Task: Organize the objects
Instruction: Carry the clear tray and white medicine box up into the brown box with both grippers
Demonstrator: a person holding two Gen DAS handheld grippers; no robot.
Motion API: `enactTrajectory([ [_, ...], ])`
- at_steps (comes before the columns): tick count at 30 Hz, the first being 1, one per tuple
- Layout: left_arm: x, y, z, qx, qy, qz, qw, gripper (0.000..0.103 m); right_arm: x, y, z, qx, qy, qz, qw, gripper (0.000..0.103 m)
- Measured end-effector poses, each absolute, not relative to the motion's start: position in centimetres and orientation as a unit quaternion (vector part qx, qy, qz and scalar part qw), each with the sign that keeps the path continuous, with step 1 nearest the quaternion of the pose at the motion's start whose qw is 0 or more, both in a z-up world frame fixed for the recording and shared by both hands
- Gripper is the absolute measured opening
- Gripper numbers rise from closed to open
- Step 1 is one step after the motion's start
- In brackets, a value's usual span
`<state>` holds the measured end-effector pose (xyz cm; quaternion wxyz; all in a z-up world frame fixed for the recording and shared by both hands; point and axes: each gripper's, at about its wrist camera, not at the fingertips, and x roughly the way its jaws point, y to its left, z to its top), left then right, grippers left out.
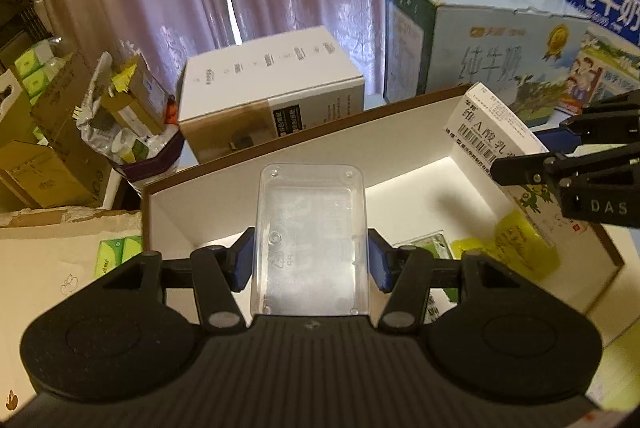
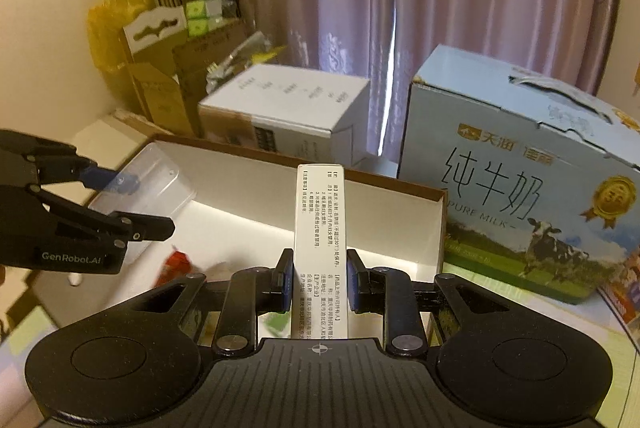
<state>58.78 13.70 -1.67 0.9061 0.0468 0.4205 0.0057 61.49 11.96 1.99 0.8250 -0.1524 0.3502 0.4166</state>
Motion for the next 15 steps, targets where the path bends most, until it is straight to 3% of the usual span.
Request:
enactTrajectory([
  [15,64.6,12.9,-6.3,0.051,0.455,-0.013,0.889,0.052,65.5,14.7,-2.8,-0.202,0.364,0.412,0.810,0.022],
])
